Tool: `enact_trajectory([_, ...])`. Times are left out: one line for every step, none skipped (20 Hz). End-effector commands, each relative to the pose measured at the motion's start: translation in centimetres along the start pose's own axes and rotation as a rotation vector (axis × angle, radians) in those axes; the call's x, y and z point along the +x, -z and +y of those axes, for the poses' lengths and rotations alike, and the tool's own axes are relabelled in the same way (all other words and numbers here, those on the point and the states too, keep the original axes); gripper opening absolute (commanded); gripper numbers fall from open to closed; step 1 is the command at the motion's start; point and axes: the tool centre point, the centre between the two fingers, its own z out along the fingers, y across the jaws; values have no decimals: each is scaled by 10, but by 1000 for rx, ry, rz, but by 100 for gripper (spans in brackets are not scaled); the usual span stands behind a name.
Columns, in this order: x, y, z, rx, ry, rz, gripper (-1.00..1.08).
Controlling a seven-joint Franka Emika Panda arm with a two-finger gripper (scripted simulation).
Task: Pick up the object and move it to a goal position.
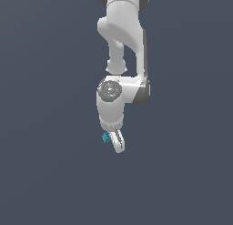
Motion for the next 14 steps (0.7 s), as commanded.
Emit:
enact_trajectory([-23, 23, -4, 2, 1, 0, -100])
enact_trajectory([-32, 31, -5, 2, 1, 0, -100])
enact_trajectory([-41, 40, -7, 2, 1, 0, -100])
enact_trajectory([-50, 49, -8, 2, 1, 0, -100])
enact_trajectory([-59, 58, -10, 2, 1, 0, -100])
enact_trajectory([-67, 67, -11, 2, 0, 1, -100])
enact_trajectory([-76, 75, -13, 2, 0, 1, -100])
enact_trajectory([-85, 84, -14, 2, 0, 1, -100])
enact_trajectory([-94, 93, -16, 2, 0, 1, -100])
enact_trajectory([-102, 102, -17, 2, 0, 1, -100])
enact_trajectory([-111, 110, -19, 2, 0, 2, -100])
enact_trajectory([-120, 119, -21, 2, 0, 2, -100])
enact_trajectory([-128, 128, -22, 2, 0, 2, -100])
enact_trajectory([-137, 136, -24, 2, 0, 3, -100])
